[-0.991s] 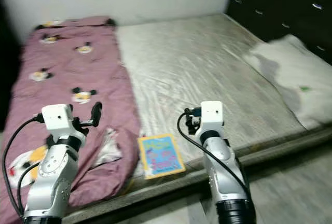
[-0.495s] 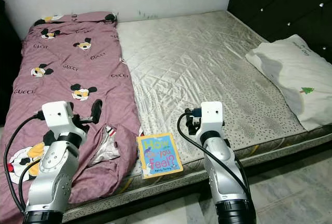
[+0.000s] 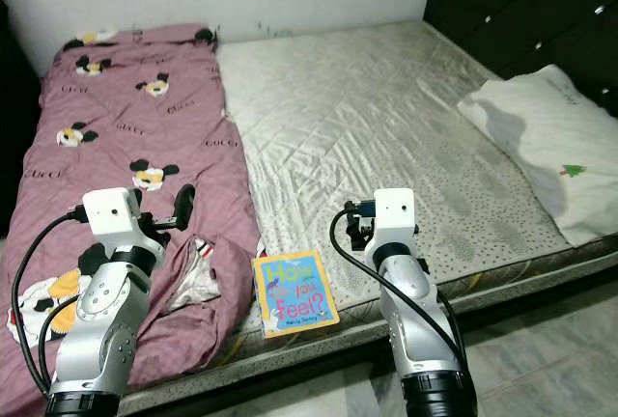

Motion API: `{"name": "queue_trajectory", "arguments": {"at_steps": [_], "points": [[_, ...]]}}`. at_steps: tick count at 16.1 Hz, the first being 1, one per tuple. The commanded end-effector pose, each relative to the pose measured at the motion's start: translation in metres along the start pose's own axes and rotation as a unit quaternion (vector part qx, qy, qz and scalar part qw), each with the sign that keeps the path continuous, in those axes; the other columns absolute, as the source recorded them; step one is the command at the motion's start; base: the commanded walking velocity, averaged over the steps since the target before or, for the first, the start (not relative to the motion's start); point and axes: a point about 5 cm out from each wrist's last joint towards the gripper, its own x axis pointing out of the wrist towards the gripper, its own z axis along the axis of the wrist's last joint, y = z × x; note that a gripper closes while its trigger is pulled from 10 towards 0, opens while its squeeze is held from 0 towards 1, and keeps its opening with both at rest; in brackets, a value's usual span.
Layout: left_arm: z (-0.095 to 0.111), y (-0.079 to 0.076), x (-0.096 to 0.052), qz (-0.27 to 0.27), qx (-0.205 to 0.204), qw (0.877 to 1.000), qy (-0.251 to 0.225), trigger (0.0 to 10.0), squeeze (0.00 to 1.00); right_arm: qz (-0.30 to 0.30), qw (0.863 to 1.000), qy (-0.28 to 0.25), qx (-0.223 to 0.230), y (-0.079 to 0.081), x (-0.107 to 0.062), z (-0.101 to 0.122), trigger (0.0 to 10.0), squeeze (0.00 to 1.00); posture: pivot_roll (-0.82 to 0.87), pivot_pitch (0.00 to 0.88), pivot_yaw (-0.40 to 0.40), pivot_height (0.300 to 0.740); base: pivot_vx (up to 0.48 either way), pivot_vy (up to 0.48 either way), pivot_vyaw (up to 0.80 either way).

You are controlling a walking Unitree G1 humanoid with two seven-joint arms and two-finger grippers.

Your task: Clean up the room

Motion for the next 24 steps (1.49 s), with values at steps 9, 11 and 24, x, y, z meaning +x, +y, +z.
{"name": "queue_trajectory", "arguments": {"at_steps": [9,11,24], "points": [[-0.004,0.000,-0.002,0.017,0.006,1.000,0.007,10.0,0.00,-0.003,1.000,-0.002,0.001,-0.001,0.000,0.001,10.0,0.00,0.01,0.041,0.012,0.740,0.000,0.000,-0.40],[-0.006,0.005,-0.004,0.028,0.005,1.000,0.011,10.0,0.00,-0.001,1.000,-0.005,0.001,-0.001,0.000,0.003,10.0,0.00,0.01,0.041,0.012,0.740,0.000,0.000,0.00],[-0.007,0.013,-0.014,0.058,-0.002,0.998,0.012,10.0,0.00,0.017,1.000,0.000,-0.005,0.004,-0.012,-0.003,10.0,0.00,0.00,0.106,0.008,0.720,0.000,0.000,0.00]]}}
